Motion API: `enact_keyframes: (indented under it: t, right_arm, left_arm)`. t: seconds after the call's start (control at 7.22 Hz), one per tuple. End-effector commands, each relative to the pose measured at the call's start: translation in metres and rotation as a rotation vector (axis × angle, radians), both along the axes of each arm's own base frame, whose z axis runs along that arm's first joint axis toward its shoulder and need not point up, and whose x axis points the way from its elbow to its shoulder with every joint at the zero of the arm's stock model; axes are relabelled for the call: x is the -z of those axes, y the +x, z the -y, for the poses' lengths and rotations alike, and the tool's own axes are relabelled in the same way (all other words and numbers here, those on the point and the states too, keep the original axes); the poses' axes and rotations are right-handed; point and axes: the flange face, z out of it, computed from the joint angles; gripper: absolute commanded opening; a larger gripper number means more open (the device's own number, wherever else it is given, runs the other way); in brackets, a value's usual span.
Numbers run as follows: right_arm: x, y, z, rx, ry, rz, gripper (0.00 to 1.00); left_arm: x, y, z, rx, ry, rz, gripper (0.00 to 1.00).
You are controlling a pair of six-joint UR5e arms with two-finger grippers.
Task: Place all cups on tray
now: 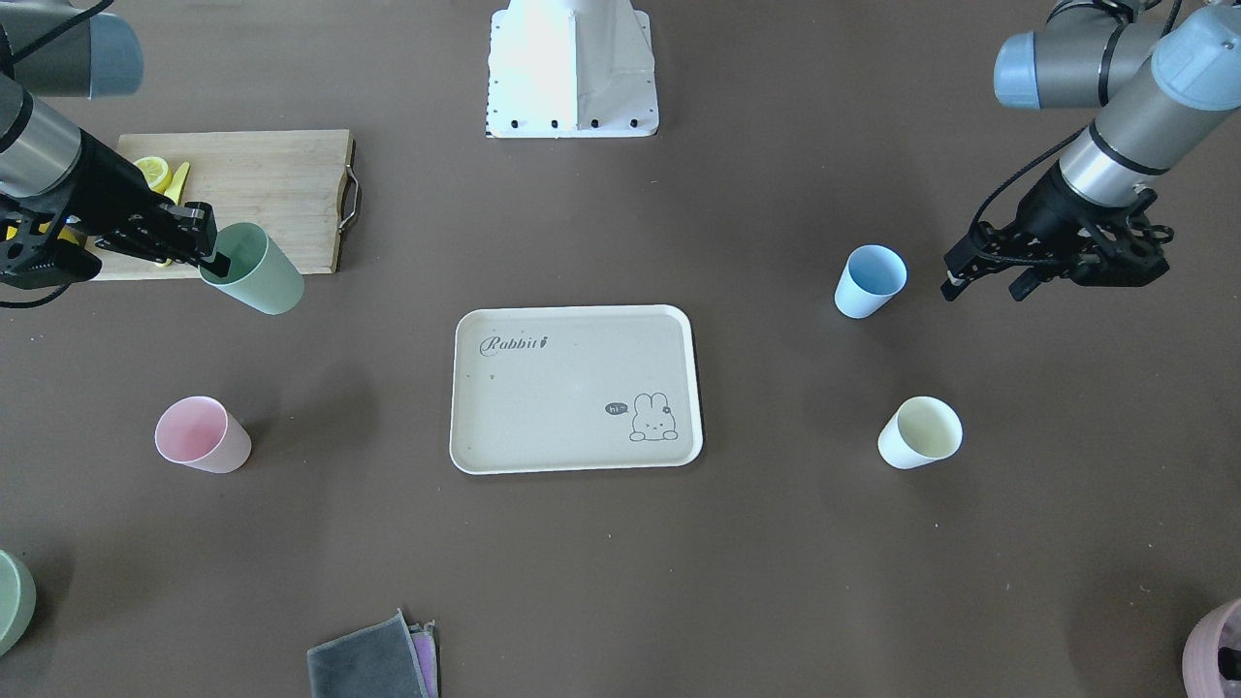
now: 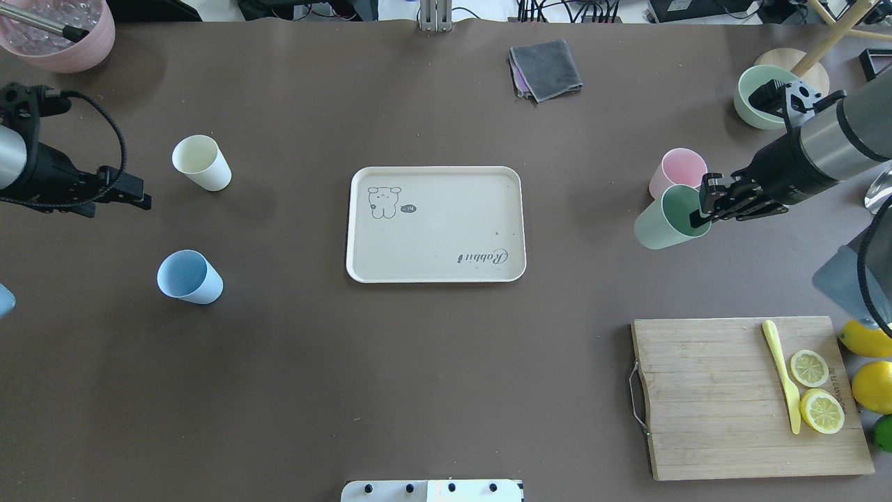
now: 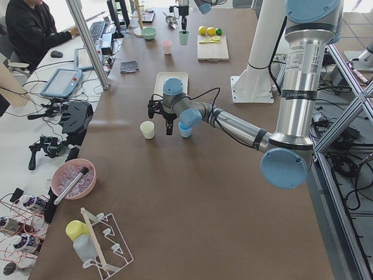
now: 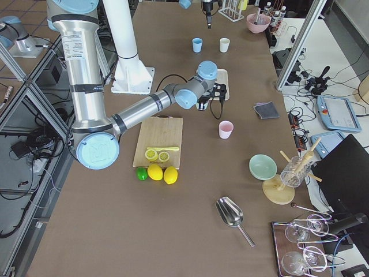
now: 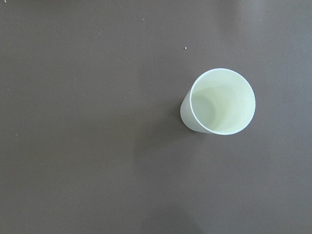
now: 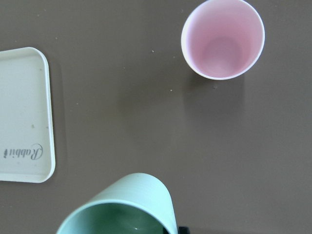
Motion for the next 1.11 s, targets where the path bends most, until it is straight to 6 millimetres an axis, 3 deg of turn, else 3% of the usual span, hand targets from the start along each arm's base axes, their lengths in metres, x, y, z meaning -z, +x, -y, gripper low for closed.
enact_keyframes:
  t: [0.0, 0.28, 0.55, 0.69, 0.83, 0.97]
  right_arm:
    - [0.041, -0.018, 0.013, -0.012, -0.02, 0.002, 0.0]
    - [0.08, -0.037, 0.019, -0.029, -0.047, 0.023, 0.0]
    - [0.108, -0.079, 0.017, -0.048, -0.034, -0.018, 0.0]
    - [0.117, -0.086, 0.017, -0.044, -0.038, -0.027, 0.0]
    - [0.118, -0.095, 0.016, -0.046, -0.03, -0.041, 0.0]
    - [0.117, -0.104, 0.017, -0.053, -0.021, -0.055, 0.0]
  left_arm:
    - [-0.008, 0.036, -0.023, -0.047, 0.003, 0.019, 0.98]
    - [-0.022, 0.043, -0.041, -0.08, 0.018, 0.008, 0.98]
    - [-0.028, 0.06, -0.048, -0.104, 0.016, 0.023, 0.97]
    - [-0.03, 0.068, -0.051, -0.118, 0.015, 0.025, 0.88]
    - [-0.033, 0.079, -0.054, -0.119, 0.025, 0.043, 0.58]
    - [-0.031, 0.089, -0.052, -0.114, 0.011, 0.038, 0.19]
